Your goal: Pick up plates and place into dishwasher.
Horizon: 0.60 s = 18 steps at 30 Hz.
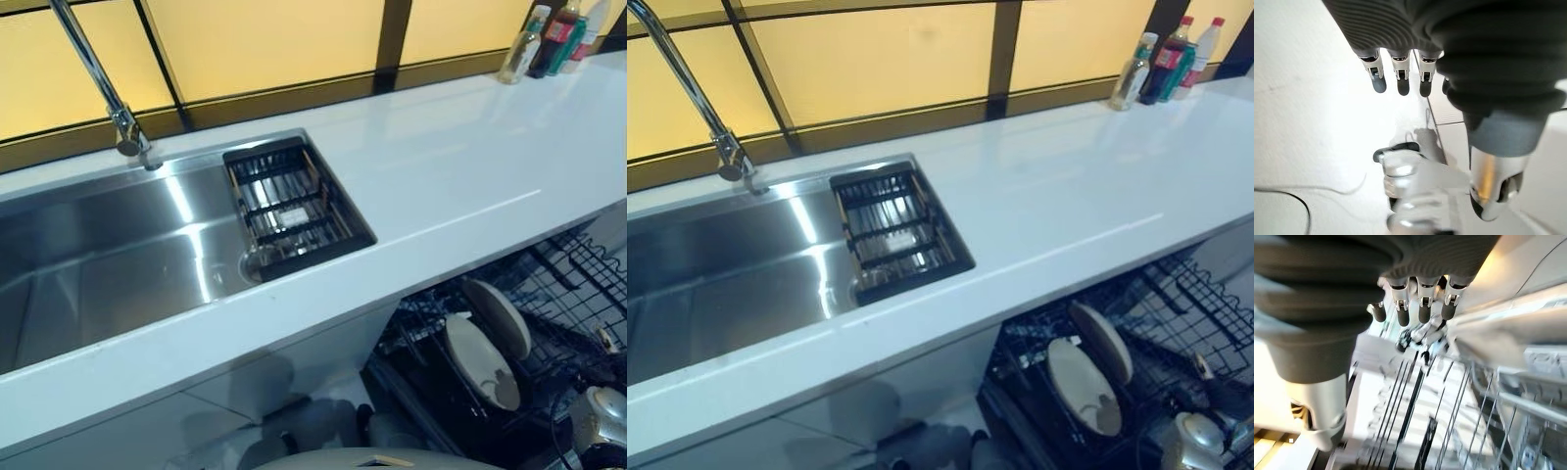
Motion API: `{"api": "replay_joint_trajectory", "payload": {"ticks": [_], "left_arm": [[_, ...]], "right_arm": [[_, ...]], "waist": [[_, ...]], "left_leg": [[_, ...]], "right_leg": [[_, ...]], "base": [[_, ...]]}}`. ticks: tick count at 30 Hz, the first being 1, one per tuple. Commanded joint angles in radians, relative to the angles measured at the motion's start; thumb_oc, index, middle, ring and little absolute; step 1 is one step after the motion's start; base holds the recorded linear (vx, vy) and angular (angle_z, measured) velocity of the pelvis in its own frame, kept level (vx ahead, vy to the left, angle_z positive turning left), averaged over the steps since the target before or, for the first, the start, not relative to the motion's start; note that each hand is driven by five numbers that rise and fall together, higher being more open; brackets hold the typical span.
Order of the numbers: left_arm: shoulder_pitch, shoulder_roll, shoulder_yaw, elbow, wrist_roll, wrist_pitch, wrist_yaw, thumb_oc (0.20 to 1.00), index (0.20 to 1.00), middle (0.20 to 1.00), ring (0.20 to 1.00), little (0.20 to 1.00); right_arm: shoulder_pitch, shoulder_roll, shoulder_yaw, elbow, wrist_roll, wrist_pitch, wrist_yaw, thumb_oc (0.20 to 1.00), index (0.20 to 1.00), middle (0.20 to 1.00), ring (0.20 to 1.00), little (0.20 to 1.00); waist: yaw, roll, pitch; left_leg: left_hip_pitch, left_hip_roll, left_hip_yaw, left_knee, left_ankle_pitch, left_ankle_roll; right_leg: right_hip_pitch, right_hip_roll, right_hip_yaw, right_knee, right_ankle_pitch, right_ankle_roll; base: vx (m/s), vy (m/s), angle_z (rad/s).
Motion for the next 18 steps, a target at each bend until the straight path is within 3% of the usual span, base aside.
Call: {"api": "replay_joint_trajectory", "payload": {"ticks": [1, 6, 10, 14, 18], "left_arm": [[0.005, 0.028, -0.009, -0.021, 0.059, -0.049, 0.025, 1.000, 1.000, 1.000, 1.000, 1.000], [-0.032, 0.040, -0.054, -0.029, 0.046, -0.067, 0.023, 1.000, 1.000, 1.000, 1.000, 1.000], [-0.085, 0.065, -0.098, -0.068, -0.032, -0.089, 0.010, 1.000, 1.000, 1.000, 1.000, 1.000], [-0.115, 0.059, -0.118, -0.091, -0.059, -0.086, 0.005, 1.000, 1.000, 1.000, 1.000, 1.000], [-0.112, 0.053, -0.157, -0.117, -0.072, -0.096, 0.023, 1.000, 1.000, 1.000, 1.000, 1.000]], "right_arm": [[-0.031, -0.018, -0.040, 0.035, 0.039, -0.104, 0.000, 1.000, 1.000, 1.000, 1.000, 1.000], [-0.056, 0.026, -0.011, 0.102, 0.214, -0.158, 0.110, 1.000, 1.000, 1.000, 1.000, 1.000], [-0.123, 0.032, 0.025, 0.126, 0.316, -0.172, 0.090, 1.000, 1.000, 1.000, 1.000, 1.000], [-0.174, 0.014, -0.012, 0.207, 0.442, -0.175, 0.162, 1.000, 1.000, 1.000, 1.000, 1.000], [-0.205, -0.011, -0.031, 0.237, 0.515, -0.165, 0.168, 1.000, 1.000, 1.000, 1.000, 1.000]], "waist": [[0.022, -0.015, 0.015], [0.026, -0.007, 0.048], [0.034, 0.020, 0.105], [0.033, 0.045, 0.136], [0.038, 0.066, 0.151]], "left_leg": [[0.004, 0.016, 0.005, -0.015, 0.008, 0.033], [-0.052, 0.014, -0.002, 0.049, -0.004, 0.043], [-0.146, -0.002, -0.024, 0.093, 0.011, 0.048], [-0.180, -0.007, -0.027, 0.121, 0.014, 0.045], [-0.209, -0.019, -0.031, 0.130, 0.021, 0.042]], "right_leg": [[-0.053, -0.028, 0.005, 0.008, 0.076, 0.075], [-0.102, -0.037, 0.001, 0.055, 0.077, 0.069], [-0.157, -0.039, 0.002, 0.102, 0.064, 0.051], [-0.180, -0.038, 0.001, 0.129, 0.056, 0.038], [-0.196, -0.045, -0.008, 0.138, 0.050, 0.026]], "base": [[-0.01, -0.047, 0.07], [-0.04, -0.043, 0.05], [-0.22, 0.020, 0.04], [-0.07, 0.043, 0.04], [-0.06, 0.025, 0.02]]}}
